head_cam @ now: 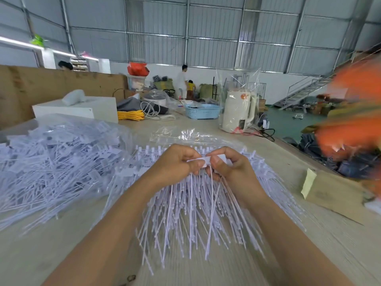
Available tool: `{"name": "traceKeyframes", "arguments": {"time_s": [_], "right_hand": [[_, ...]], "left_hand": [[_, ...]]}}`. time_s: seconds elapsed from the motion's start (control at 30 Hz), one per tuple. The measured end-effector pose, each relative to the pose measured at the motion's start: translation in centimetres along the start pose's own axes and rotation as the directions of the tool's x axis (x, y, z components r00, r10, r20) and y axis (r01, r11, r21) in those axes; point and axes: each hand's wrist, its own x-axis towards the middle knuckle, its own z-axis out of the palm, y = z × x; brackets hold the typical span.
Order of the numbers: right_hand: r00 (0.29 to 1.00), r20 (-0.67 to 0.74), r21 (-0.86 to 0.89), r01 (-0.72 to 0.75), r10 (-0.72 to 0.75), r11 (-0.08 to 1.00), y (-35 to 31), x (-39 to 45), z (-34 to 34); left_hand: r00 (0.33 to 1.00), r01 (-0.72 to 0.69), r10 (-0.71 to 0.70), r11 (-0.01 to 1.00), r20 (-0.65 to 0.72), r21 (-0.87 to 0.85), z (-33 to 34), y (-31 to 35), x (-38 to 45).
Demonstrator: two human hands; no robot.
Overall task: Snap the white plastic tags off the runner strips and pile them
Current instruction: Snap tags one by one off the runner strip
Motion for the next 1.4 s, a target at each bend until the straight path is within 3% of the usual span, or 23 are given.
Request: {"name": "traceKeyframes", "arguments": {"time_s": [0.13,0.33,0.47,0.53,0.63,0.7,0.77,0.83,0.93,1.03,1.13,1.17,1.2,1.27,1.3,1.4], "right_hand": [[0.995,0.093,0.001,0.021,-0.021,1.000,0.0,0.0,-0.7],[0.967,0.082,-0.082,0.248,-0.241,0.965,0.3,-0.2,-0.1],[0.860,0.190,-0.243,0.508,-0.474,0.826,-0.2,-0.3,0.2],[0.838,0.154,-0.274,0.545,-0.524,0.792,-0.4,-0.4,0.1],[0.918,0.031,-0.198,0.394,-0.396,0.898,-0.6,-0.5,0.4],[0.961,-0.139,-0.063,0.231,-0.238,0.971,-0.7,-0.1,-0.4],[0.932,-0.361,0.148,0.098,-0.038,0.984,-1.4,0.6,-3.0],[0.880,-0.468,0.281,0.065,0.078,0.958,-1.9,1.0,-5.4],[0.919,-0.385,0.414,0.086,0.089,0.906,-1.7,1.3,-6.3],[0.968,-0.231,0.635,0.078,0.093,0.769,-2.0,1.4,-5.9],[0.968,-0.181,0.770,0.029,0.174,0.637,-2.2,1.5,-6.4],[0.961,-0.178,0.762,-0.002,0.213,0.648,-2.1,1.5,-6.7],[0.952,-0.169,0.676,-0.075,0.254,0.733,-2.0,1.6,-6.8],[0.942,-0.143,0.217,-0.270,0.305,0.938,-1.8,1.8,-5.9],[0.937,-0.119,0.051,-0.325,0.329,0.944,-1.4,1.9,-4.8],[0.917,-0.081,0.030,-0.391,0.392,0.920,-0.7,1.5,-1.5]], "left_hand": [[0.999,0.036,-0.035,0.994,0.008,-0.099,0.1,0.4,-0.1],[0.990,0.138,-0.120,0.949,0.079,-0.282,-0.2,0.6,-0.1],[0.972,0.216,-0.158,0.890,0.172,-0.403,-0.4,0.6,-0.3],[0.971,0.212,-0.143,0.885,0.192,-0.414,-0.4,0.9,-0.2],[0.976,0.198,-0.141,0.892,0.165,-0.407,0.0,1.4,0.0],[0.981,0.177,-0.136,0.917,0.137,-0.358,0.0,1.4,0.0],[0.986,0.155,-0.130,0.943,0.105,-0.294,-0.2,0.9,-0.2],[0.992,0.122,-0.115,0.965,0.043,-0.234,-0.3,0.5,-0.2],[0.998,0.055,-0.055,0.994,0.004,-0.096,0.9,0.5,-0.2],[0.998,0.052,-0.051,0.998,0.026,-0.036,1.5,0.7,-0.3],[0.998,0.040,-0.037,0.998,0.059,-0.043,1.0,0.6,-0.5],[0.997,0.035,-0.032,0.998,0.070,-0.045,1.0,0.6,-0.5],[0.997,0.030,-0.027,0.999,0.073,-0.041,1.1,0.5,-0.5],[0.999,0.005,-0.004,1.000,0.051,-0.020,1.2,0.3,-0.6],[0.999,-0.012,0.013,1.000,0.032,-0.015,1.2,0.2,-0.6],[0.996,-0.078,0.078,0.997,-0.033,-0.008,1.1,0.1,-0.4]]}}
